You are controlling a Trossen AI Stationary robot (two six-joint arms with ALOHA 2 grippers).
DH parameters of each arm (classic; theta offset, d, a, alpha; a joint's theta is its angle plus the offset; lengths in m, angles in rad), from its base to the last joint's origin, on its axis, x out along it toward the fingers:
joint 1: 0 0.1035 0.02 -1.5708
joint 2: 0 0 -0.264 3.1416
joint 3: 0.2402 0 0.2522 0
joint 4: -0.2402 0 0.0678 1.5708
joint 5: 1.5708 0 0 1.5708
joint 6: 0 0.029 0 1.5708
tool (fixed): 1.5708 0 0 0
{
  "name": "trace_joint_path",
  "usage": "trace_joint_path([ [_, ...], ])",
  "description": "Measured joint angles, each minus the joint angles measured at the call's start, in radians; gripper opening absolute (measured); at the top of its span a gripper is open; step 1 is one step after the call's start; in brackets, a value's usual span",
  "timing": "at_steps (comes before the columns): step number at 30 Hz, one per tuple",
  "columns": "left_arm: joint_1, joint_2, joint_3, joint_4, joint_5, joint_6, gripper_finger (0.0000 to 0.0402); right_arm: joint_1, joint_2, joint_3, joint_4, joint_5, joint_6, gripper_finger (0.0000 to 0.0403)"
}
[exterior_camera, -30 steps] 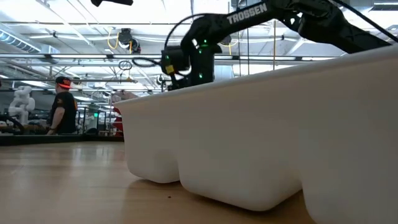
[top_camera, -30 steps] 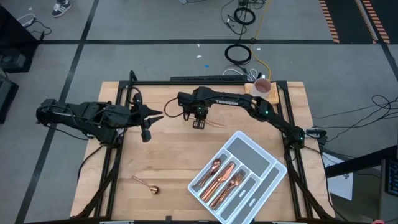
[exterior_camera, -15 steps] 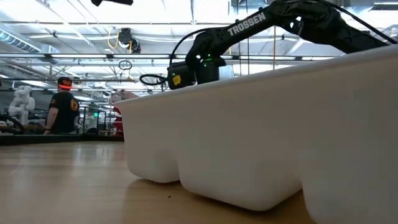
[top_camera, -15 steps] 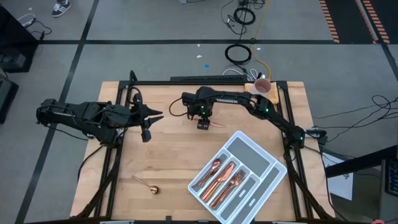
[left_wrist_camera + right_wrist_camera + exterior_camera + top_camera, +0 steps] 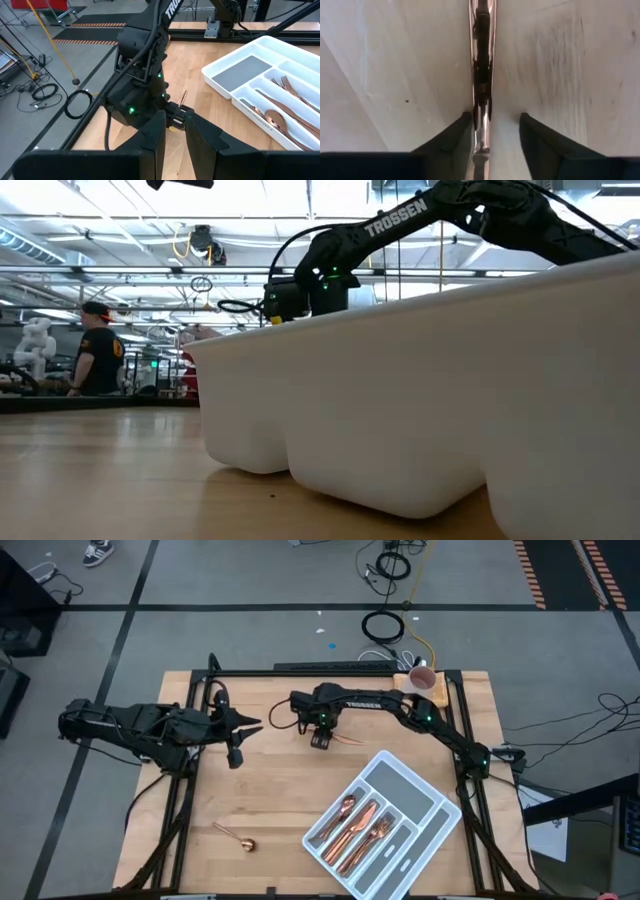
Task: Sort silverware
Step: Put the gold table knife into the cutlery tray with the other gold table knives
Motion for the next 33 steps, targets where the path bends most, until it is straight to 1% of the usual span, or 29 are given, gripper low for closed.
trace_joint_path([
  [3, 0.0, 0.0, 0.0, 0.0, 0.0, 0.0, 0.008, 0.008, 0.001, 0.001, -0.021, 0.029, -0.036, 0.0112],
  [5, 0.0, 0.0, 0.0, 0.0, 0.0, 0.0, 0.008, 0.01, 0.001, 0.001, -0.027, 0.034, -0.043, 0.0073],
  [7, 0.0, 0.0, 0.0, 0.0, 0.0, 0.0, 0.008, 0.011, 0.001, 0.001, -0.031, 0.042, -0.041, 0.0026],
  [8, 0.0, 0.0, 0.0, 0.0, -0.001, 0.0, 0.008, 0.011, 0.001, 0.001, -0.031, 0.044, -0.037, 0.0015],
  [12, 0.0, 0.0, 0.0, 0.0, 0.0, 0.0, 0.008, 0.01, 0.001, 0.001, -0.037, 0.037, -0.024, 0.0004],
  [15, 0.0, 0.0, 0.0, 0.0, 0.0, 0.0, 0.008, 0.011, 0.001, 0.002, -0.06, 0.0, -0.019, 0.0002],
  [20, 0.0, 0.0, 0.0, 0.0, -0.001, 0.0, 0.008, 0.035, 0.004, 0.021, -0.088, -0.012, 0.002, 0.0001],
  [25, 0.0, 0.0, 0.0, -0.009, -0.009, 0.0, 0.008, 0.058, 0.006, 0.071, -0.093, -0.02, 0.002, 0.0001],
  [28, 0.0, 0.0, -0.006, -0.031, -0.071, -0.001, 0.008, 0.071, 0.005, 0.124, -0.133, -0.021, -0.005, 0.0001],
  [30, 0.012, -0.001, -0.023, -0.033, -0.094, -0.003, 0.008, 0.082, -0.004, 0.155, -0.137, -0.018, -0.015, 0.0001],
  [33, 0.039, -0.002, -0.048, -0.042, -0.08, -0.053, 0.008, 0.102, -0.01, 0.212, -0.144, -0.009, 0.004, 0.0001],
])
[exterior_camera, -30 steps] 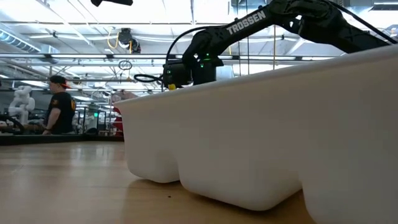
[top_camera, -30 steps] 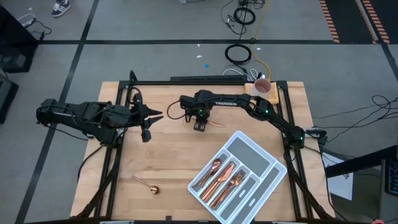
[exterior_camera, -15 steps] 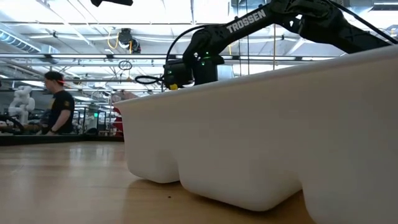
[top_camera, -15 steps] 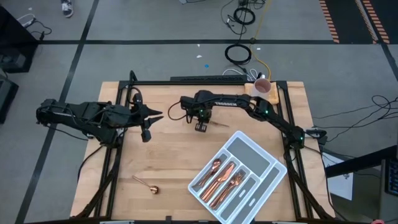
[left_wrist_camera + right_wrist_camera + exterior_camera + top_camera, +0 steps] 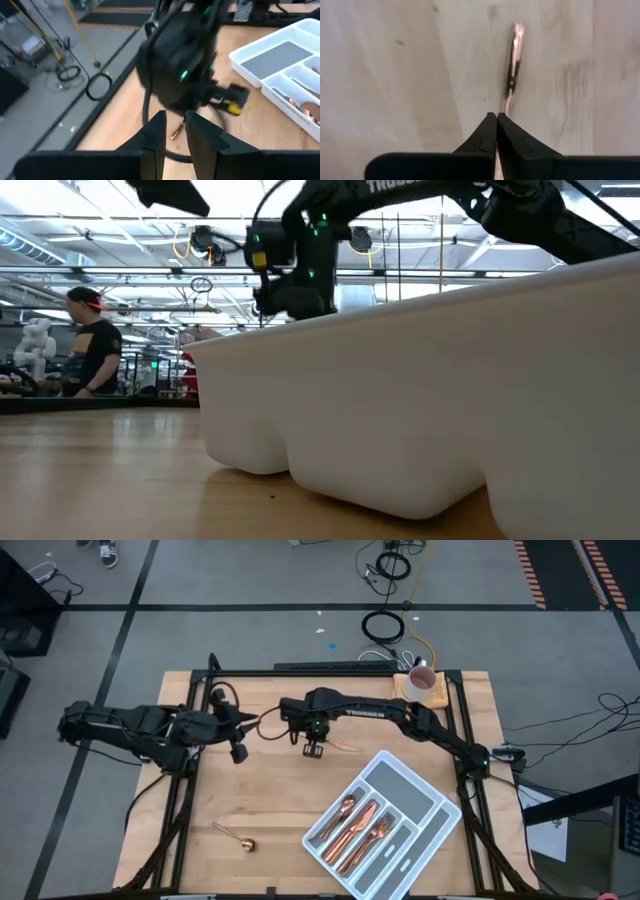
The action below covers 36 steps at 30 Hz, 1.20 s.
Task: Sort silverware
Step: Put the gold table knife into the cutlery tray with the other gold table knives
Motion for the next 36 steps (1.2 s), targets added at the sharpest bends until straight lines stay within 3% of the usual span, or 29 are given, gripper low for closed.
trace_joint_path([
  [3, 0.031, -0.008, -0.063, 0.025, 0.039, -0.047, 0.008, 0.015, -0.022, 0.04, -0.082, 0.069, -0.016, 0.0001],
  [7, 0.069, -0.024, -0.182, 0.125, 0.123, -0.113, 0.008, 0.008, -0.147, 0.027, -0.219, 0.177, -0.032, 0.0001],
  [11, 0.084, -0.041, -0.296, 0.358, 0.262, -0.124, 0.008, -0.035, -0.291, 0.019, -0.255, 0.179, -0.005, 0.0],
  [16, 0.089, -0.04, -0.359, 0.602, 0.302, -0.042, 0.008, -0.072, -0.456, -0.079, -0.258, 0.225, 0.027, 0.0],
  [19, 0.126, -0.029, -0.359, 0.717, 0.361, -0.019, 0.0079, -0.09, -0.556, -0.194, -0.248, 0.233, 0.04, 0.0],
  [21, 0.173, -0.009, -0.358, 0.773, 0.454, -0.019, 0.0077, -0.097, -0.629, -0.299, -0.211, 0.233, 0.056, 0.0],
  [24, 0.258, 0.052, -0.358, 0.783, 0.591, -0.025, 0.0062, -0.101, -0.754, -0.523, -0.094, 0.23, 0.09, 0.0],
  [28, 0.364, 0.165, -0.358, 0.792, 0.678, -0.054, 0.0023, -0.096, -0.924, -0.845, 0.107, 0.219, 0.157, 0.0],
  [32, 0.413, 0.281, -0.358, 0.857, 0.707, -0.053, 0.0007, -0.089, -1.045, -1.054, 0.274, 0.168, 0.233, 0.0],
  [36, 0.463, 0.414, -0.347, 0.855, 0.687, -0.083, 0.0004, -0.079, -1.094, -1.138, 0.349, 0.149, 0.3, 0.0],
])
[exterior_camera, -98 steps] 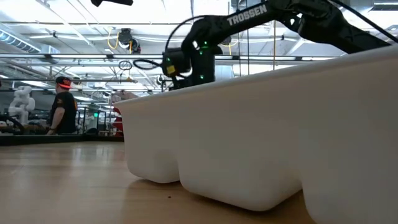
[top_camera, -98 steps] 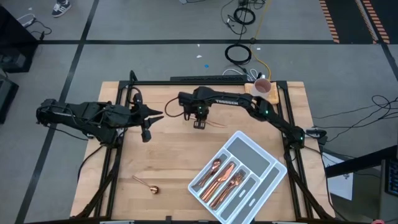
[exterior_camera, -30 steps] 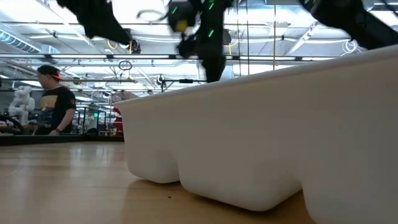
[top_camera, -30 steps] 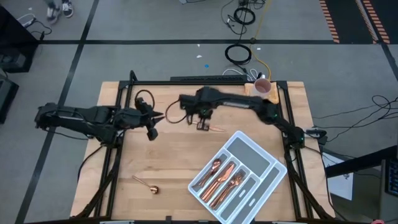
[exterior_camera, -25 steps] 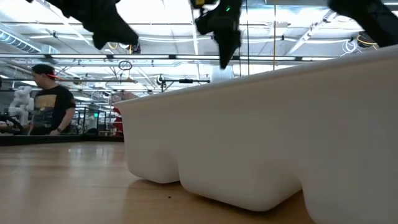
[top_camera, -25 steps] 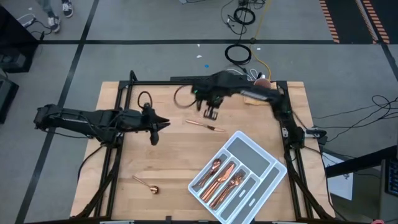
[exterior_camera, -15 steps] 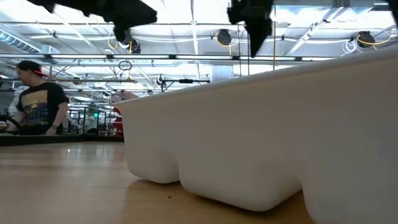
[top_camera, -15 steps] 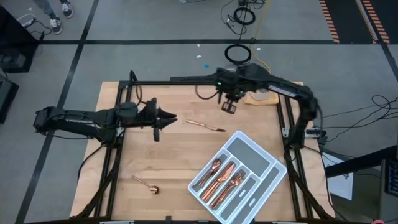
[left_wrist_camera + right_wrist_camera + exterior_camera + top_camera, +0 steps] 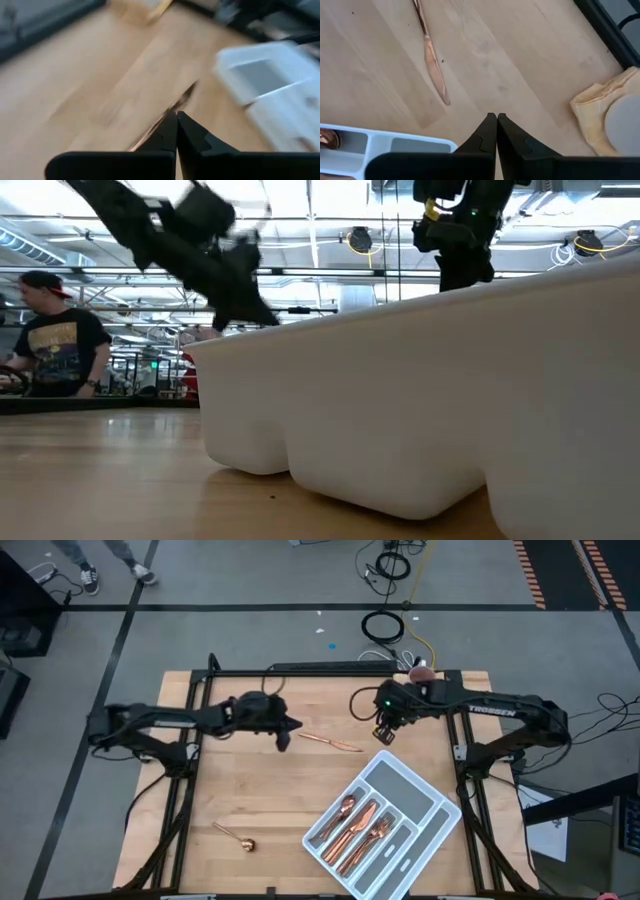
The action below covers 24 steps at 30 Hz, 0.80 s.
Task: Sort silverware
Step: Put the gold table knife into the cutlery tray with the other gold table knives
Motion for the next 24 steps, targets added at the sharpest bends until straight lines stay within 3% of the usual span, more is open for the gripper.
trace_joint_path([
  [9, 0.056, 0.271, 0.103, -0.117, 0.028, -0.055, 0.0002, 0.02, -0.005, -0.007, 0.058, 0.0, -0.021, 0.0],
  [17, 0.055, 0.388, 0.221, -0.282, -0.008, 0.006, 0.0001, 0.02, -0.005, -0.007, 0.101, 0.001, -0.056, 0.0],
  [24, 0.078, 0.405, 0.231, -0.35, -0.069, 0.012, 0.0001, 0.019, -0.005, -0.007, 0.126, 0.001, -0.071, 0.0],
])
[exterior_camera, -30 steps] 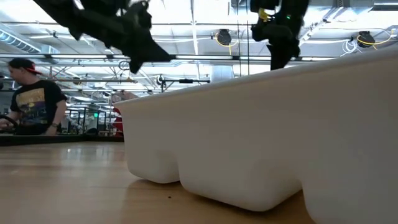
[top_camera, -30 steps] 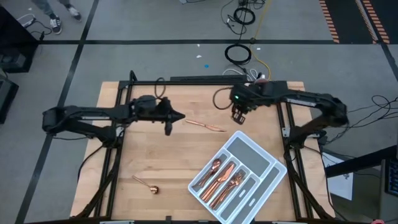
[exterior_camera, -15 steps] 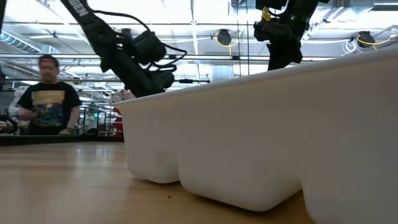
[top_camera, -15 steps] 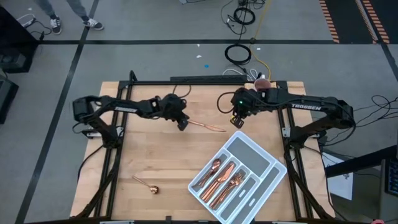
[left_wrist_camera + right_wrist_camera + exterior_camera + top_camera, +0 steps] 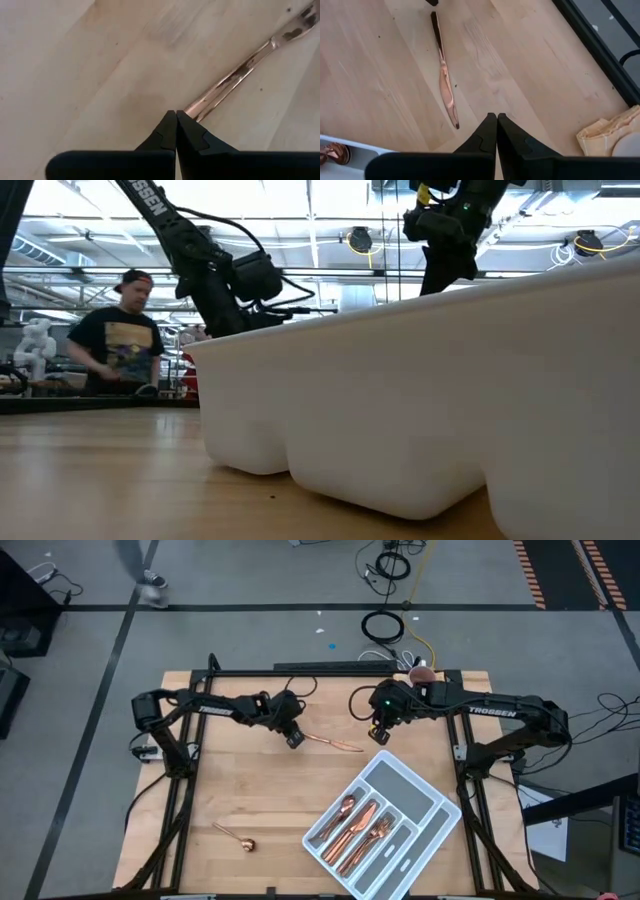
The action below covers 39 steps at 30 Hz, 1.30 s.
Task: Sort silverware
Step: Put the gold table knife into the cutlery tray with the other gold table knives
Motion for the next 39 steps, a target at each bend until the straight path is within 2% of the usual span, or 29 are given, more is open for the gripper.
trace_joint_path([
  [6, 0.016, 0.0, 0.0, -0.008, 0.004, 0.022, 0.0, -0.002, 0.0, 0.0, 0.013, 0.0, -0.004, 0.0],
  [11, 0.006, 0.0, 0.0, 0.01, 0.069, 0.025, 0.0, -0.002, 0.0, 0.0, 0.026, 0.0, -0.004, 0.0],
  [16, -0.023, 0.0, 0.0, 0.036, 0.064, 0.049, 0.0, -0.002, 0.0, 0.0, 0.036, 0.0, -0.004, 0.0],
  [27, -0.002, 0.064, 0.003, 0.046, 0.043, 0.071, 0.0, -0.002, 0.0, -0.001, 0.06, 0.0, 0.034, 0.0],
  [36, 0.019, 0.069, -0.017, -0.063, 0.009, -0.043, 0.0, -0.002, 0.004, -0.001, 0.062, -0.002, 0.078, 0.0],
  [39, 0.029, 0.067, -0.023, -0.071, 0.019, -0.078, 0.0, 0.0, 0.028, -0.001, 0.068, -0.037, 0.079, 0.0],
])
